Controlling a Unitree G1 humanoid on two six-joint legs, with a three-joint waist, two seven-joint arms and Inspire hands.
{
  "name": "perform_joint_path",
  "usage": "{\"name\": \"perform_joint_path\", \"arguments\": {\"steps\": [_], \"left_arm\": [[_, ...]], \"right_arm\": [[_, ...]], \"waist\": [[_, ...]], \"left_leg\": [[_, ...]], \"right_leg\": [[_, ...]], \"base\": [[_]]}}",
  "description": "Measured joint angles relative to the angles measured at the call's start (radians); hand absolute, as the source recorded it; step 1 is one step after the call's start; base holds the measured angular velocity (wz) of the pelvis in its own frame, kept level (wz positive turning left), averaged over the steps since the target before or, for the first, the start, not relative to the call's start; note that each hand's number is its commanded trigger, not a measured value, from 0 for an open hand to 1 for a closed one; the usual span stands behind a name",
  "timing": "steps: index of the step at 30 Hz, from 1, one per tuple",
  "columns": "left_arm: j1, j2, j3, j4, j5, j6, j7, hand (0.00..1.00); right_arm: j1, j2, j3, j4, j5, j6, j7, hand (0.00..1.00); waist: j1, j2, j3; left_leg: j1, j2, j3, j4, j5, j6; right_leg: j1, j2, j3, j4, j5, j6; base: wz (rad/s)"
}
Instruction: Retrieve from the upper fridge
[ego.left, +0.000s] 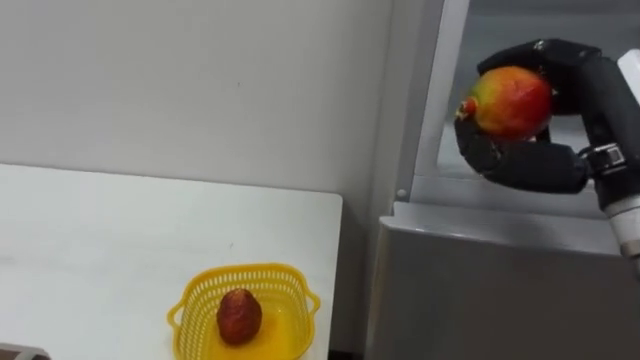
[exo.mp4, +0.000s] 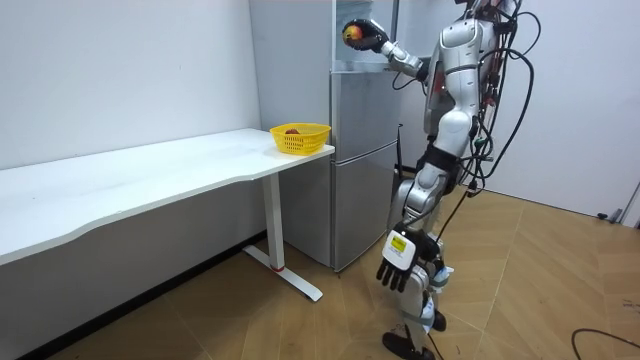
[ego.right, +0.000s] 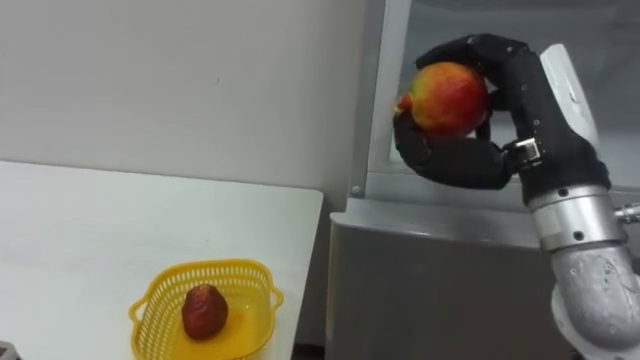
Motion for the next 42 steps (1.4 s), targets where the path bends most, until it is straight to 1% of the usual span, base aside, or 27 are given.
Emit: {"name": "perform_joint_path", "arguments": {"steps": [2,5,7,8,10,11,12,13,15,16,18,19,20,24,25,26,28,29,31,32,33,34,35,36,38,40,42], "left_arm": [[-0.010,0.000,0.000,0.010,0.000,-0.005,0.000,0.00],[-0.024,0.000,-0.001,0.021,-0.001,-0.032,-0.003,0.00],[-0.032,0.000,-0.004,0.032,-0.002,-0.039,-0.005,0.00],[-0.039,0.000,-0.007,0.048,-0.003,-0.044,-0.005,0.00],[-0.046,0.000,-0.012,0.059,-0.002,-0.045,-0.007,0.00],[-0.049,0.000,-0.013,0.064,-0.002,-0.045,-0.009,0.00],[-0.050,0.000,-0.015,0.065,-0.002,-0.045,-0.010,0.00],[-0.050,0.000,-0.020,0.068,-0.002,-0.045,-0.012,0.00],[-0.065,0.000,-0.024,0.087,-0.003,-0.046,-0.019,0.00],[-0.067,0.000,-0.026,0.088,-0.003,-0.045,-0.019,0.00],[-0.074,-0.001,-0.028,0.088,-0.003,-0.045,-0.019,0.00],[-0.079,0.000,-0.028,0.088,-0.003,-0.045,-0.018,0.00],[-0.082,-0.001,-0.028,0.092,-0.002,-0.046,-0.018,0.00],[-0.085,-0.003,-0.029,0.103,0.000,-0.046,-0.024,0.00],[-0.078,-0.002,-0.029,0.107,-0.002,-0.046,-0.026,0.00],[-0.073,0.002,-0.029,0.107,-0.002,-0.046,-0.028,0.00],[-0.073,0.007,-0.029,0.106,-0.003,-0.046,-0.029,0.00],[-0.073,0.007,-0.027,0.106,-0.003,-0.046,-0.031,0.00],[-0.073,0.007,-0.027,0.107,-0.003,-0.046,-0.042,0.00],[-0.072,0.007,-0.027,0.108,-0.003,-0.046,-0.049,0.00],[-0.072,0.007,-0.027,0.108,-0.003,-0.046,-0.049,0.00],[-0.073,0.009,-0.027,0.108,-0.003,-0.046,-0.049,0.00],[-0.073,0.010,-0.028,0.108,-0.003,-0.044,-0.049,0.00],[-0.075,0.010,-0.028,0.108,-0.004,-0.044,-0.049,0.00],[-0.081,0.016,-0.028,0.107,-0.008,-0.044,-0.066,0.00],[-0.093,0.023,-0.024,0.106,-0.005,-0.044,-0.074,0.00],[-0.097,0.028,-0.021,0.105,-0.004,-0.044,-0.074,0.00]], "right_arm": [[0.000,0.026,0.000,-0.041,-0.040,-0.024,0.011,1.00],[0.002,0.044,0.011,-0.105,-0.116,-0.033,0.052,1.00],[0.011,0.044,0.023,-0.142,-0.151,-0.045,0.060,1.00],[0.013,0.044,0.042,-0.157,-0.182,-0.058,0.061,1.00],[0.015,0.045,0.054,-0.175,-0.222,-0.074,0.077,1.00],[0.016,0.045,0.061,-0.185,-0.239,-0.080,0.083,1.00],[0.016,0.045,0.063,-0.187,-0.248,-0.083,0.086,1.00],[0.016,0.045,0.073,-0.191,-0.257,-0.083,0.089,1.00],[0.016,0.046,0.106,-0.192,-0.264,-0.082,0.101,1.00],[0.016,0.047,0.118,-0.193,-0.264,-0.081,0.106,1.00],[0.016,0.049,0.136,-0.193,-0.265,-0.084,0.134,1.00],[0.016,0.049,0.141,-0.193,-0.268,-0.084,0.149,1.00],[0.015,0.049,0.146,-0.192,-0.290,-0.084,0.162,1.00],[0.015,0.061,0.174,-0.189,-0.344,-0.084,0.197,1.00],[0.014,0.066,0.186,-0.187,-0.362,-0.082,0.199,1.00],[0.014,0.067,0.203,-0.185,-0.381,-0.080,0.201,1.00],[0.013,0.067,0.220,-0.180,-0.392,-0.079,0.210,1.00],[0.006,0.068,0.237,-0.178,-0.416,-0.075,0.211,1.00],[-0.005,0.068,0.257,-0.172,-0.434,-0.074,0.213,1.00],[-0.026,0.068,0.275,-0.157,-0.439,-0.073,0.219,1.00],[-0.038,0.068,0.285,-0.143,-0.440,-0.072,0.222,1.00],[-0.063,0.068,0.310,-0.118,-0.439,-0.066,0.230,1.00],[-0.075,0.068,0.333,-0.099,-0.439,-0.054,0.243,1.00],[-0.076,0.068,0.342,-0.090,-0.438,-0.051,0.247,1.00],[-0.082,0.080,0.384,-0.002,-0.438,-0.055,0.255,1.00],[-0.082,0.094,0.402,0.080,-0.436,-0.051,0.263,1.00],[-0.083,0.095,0.414,0.169,-0.414,-0.048,0.273,1.00]], "waist": [[-0.001,0.000,-0.0001],[0.003,-0.002,0.0001],[0.006,-0.006,-0.0001],[0.006,-0.010,-0.0021],[0.007,-0.019,-0.0016],[0.008,-0.024,-0.0032],[0.008,-0.025,-0.0039],[0.018,-0.032,-0.0085],[0.038,-0.037,-0.0081],[0.041,-0.038,-0.0076],[0.056,-0.040,-0.0025],[0.065,-0.042,0.0016],[0.084,-0.045,0.0043],[0.105,-0.050,0.0071],[0.116,-0.054,0.0081],[0.116,-0.061,0.0086],[0.124,-0.073,0.0089],[0.143,-0.078,0.0111],[0.157,-0.089,0.0154],[0.169,-0.097,0.0172],[0.173,-0.100,0.0169],[0.178,-0.110,0.0181],[0.190,-0.119,0.0167],[0.198,-0.123,0.0179],[0.217,-0.136,0.0179],[0.233,-0.143,0.0210],[0.255,-0.143,0.0214]], "left_leg": [[0.002,0.000,0.000,0.001,0.000,0.000],[-0.001,0.001,0.009,-0.001,0.000,0.000],[-0.002,0.000,0.010,-0.002,0.000,0.000],[-0.002,0.000,0.011,-0.002,0.000,0.000],[-0.004,0.000,0.011,-0.002,0.000,0.000],[-0.007,0.000,0.011,-0.002,0.000,0.000],[-0.009,0.000,0.011,-0.002,0.000,0.000],[-0.010,0.000,0.011,-0.002,0.000,0.000],[-0.008,0.001,0.011,-0.001,0.000,0.000],[-0.008,0.001,0.010,-0.001,0.000,0.000],[-0.009,0.000,0.007,-0.001,0.000,0.000],[-0.015,0.001,0.005,0.000,0.000,0.000],[-0.017,0.000,0.003,0.000,0.000,0.000],[-0.015,-0.001,0.000,-0.001,0.000,0.000],[-0.015,-0.002,-0.007,-0.001,0.000,0.000],[-0.015,-0.004,-0.023,-0.001,0.000,0.000],[-0.015,-0.005,-0.030,0.000,0.000,0.000],[-0.015,-0.005,-0.030,0.000,0.000,0.000],[-0.018,-0.006,-0.035,0.000,0.000,0.000],[-0.017,-0.007,-0.038,0.000,0.000,0.000],[-0.017,-0.007,-0.039,0.000,0.000,0.000],[-0.017,-0.008,-0.040,0.000,0.000,0.000],[-0.018,-0.008,-0.040,0.000,0.000,0.000],[-0.019,-0.009,-0.040,0.001,0.000,0.000],[-0.018,-0.012,-0.056,0.003,0.000,0.000],[-0.024,-0.013,-0.065,0.009,-0.001,0.001],[-0.034,-0.013,-0.069,0.011,-0.002,0.002]], "right_leg": [[0.001,-0.001,0.000,0.000,0.000,0.000],[-0.010,0.000,0.006,0.001,0.000,0.000],[-0.012,-0.001,0.006,0.002,-0.001,0.000],[-0.013,-0.002,0.006,0.002,-0.002,0.000],[-0.013,-0.002,0.004,0.001,-0.002,0.000],[-0.014,-0.001,0.003,0.000,-0.002,0.000],[-0.014,-0.001,0.003,0.000,-0.002,0.000],[-0.014,-0.001,0.004,0.000,-0.002,0.000],[-0.011,-0.001,0.001,0.002,-0.002,0.000],[-0.010,-0.001,0.001,0.002,-0.002,0.000],[-0.009,-0.001,0.000,0.002,-0.002,0.000],[-0.010,-0.001,-0.001,0.002,-0.002,0.000],[-0.011,-0.001,-0.002,0.002,-0.002,0.000],[-0.005,-0.001,-0.005,-0.004,-0.002,0.000],[-0.001,-0.001,-0.009,-0.009,-0.002,0.000],[0.005,-0.002,-0.022,-0.015,-0.002,0.000],[0.007,-0.002,-0.029,-0.016,-0.003,0.002],[0.007,-0.002,-0.029,-0.016,-0.003,0.002],[0.010,-0.003,-0.037,-0.016,-0.004,0.002],[0.011,-0.004,-0.039,-0.016,-0.004,0.003],[0.010,-0.004,-0.039,-0.017,-0.004,0.003],[0.011,-0.004,-0.038,-0.018,-0.004,0.003],[0.012,-0.004,-0.038,-0.018,-0.004,0.003],[0.014,-0.005,-0.039,-0.019,-0.004,0.003],[0.016,-0.007,-0.050,-0.020,-0.004,0.004],[0.016,-0.006,-0.056,-0.017,-0.004,0.004],[0.013,-0.006,-0.060,-0.015,-0.004,0.004]], "base": [[-0.02],[-0.04],[-0.02],[0.00],[0.00],[0.00],[0.00],[-0.06],[0.00],[0.07],[0.05],[0.06],[0.05],[0.04],[0.15],[0.22],[0.18],[0.07],[0.07],[0.06],[0.04],[0.00],[0.00],[0.05],[0.12],[0.11],[0.10]]}}
